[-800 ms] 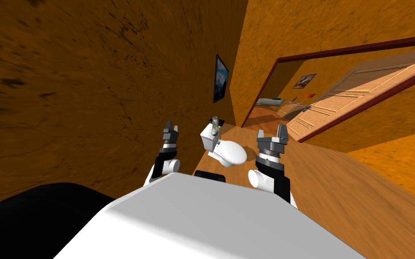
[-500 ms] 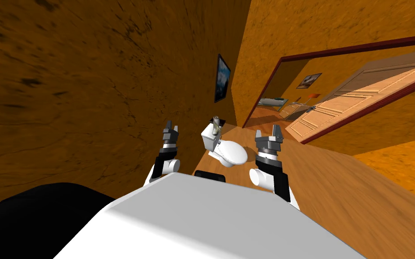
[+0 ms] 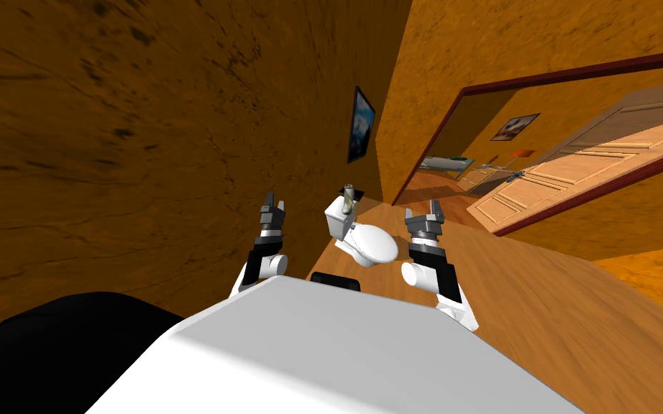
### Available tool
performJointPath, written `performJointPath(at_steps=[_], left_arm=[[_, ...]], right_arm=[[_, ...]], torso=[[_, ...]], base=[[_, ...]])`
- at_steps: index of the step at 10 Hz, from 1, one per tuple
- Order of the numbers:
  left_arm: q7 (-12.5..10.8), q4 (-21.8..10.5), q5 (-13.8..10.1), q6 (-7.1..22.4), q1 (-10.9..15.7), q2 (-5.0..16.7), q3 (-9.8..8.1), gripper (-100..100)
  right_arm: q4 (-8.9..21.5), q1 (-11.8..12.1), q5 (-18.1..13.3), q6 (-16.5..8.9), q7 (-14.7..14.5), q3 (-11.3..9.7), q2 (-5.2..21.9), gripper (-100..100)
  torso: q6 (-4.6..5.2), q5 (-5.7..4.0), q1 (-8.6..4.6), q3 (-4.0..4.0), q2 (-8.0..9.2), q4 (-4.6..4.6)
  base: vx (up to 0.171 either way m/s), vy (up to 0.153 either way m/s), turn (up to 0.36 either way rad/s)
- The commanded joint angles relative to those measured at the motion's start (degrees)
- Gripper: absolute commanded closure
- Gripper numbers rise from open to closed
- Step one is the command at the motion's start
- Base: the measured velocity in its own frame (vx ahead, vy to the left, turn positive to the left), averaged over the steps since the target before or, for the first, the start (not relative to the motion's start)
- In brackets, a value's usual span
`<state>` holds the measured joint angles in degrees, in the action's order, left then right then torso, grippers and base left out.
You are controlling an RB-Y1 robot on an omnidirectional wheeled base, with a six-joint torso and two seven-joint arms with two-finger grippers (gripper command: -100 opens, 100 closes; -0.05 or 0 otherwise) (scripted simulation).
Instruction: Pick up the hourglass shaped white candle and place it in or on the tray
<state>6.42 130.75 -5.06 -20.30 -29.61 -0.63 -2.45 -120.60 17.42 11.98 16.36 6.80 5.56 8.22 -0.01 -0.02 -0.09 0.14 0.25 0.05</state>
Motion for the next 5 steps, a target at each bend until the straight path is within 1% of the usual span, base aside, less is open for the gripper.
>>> performJointPath(at_steps=[1,2,3,5], left_arm=[[0.0,0.0,0.0,0.0,0.0,0.0,0.00,0],[0.0,0.0,0.0,0.0,0.0,0.0,0.00,0],[0.0,0.0,0.0,0.0,0.0,0.0,0.00,0],[0.0,0.0,0.0,0.0,0.0,0.0,0.00,0]], right_arm=[[2.7,-2.8,2.2,-2.9,2.9,1.8,1.0,-100],[4.6,-4.5,3.5,-4.3,4.6,2.9,1.5,-100],[4.7,-4.6,3.5,-4.5,4.9,2.9,1.5,-100],[8.6,-8.5,6.4,-7.8,8.6,5.2,2.1,-100]], torso=[[0.00,0.00,0.00,0.00,0.00,0.00],[0.01,0.00,-0.03,0.01,0.01,0.00],[0.01,-0.01,-0.03,0.02,0.04,0.01],[0.00,0.00,-0.01,-0.05,-0.09,-0.02]], base=[[-0.080,-0.021,0.131],[-0.087,-0.021,0.138],[-0.056,-0.023,0.034],[-0.055,-0.018,0.119]])
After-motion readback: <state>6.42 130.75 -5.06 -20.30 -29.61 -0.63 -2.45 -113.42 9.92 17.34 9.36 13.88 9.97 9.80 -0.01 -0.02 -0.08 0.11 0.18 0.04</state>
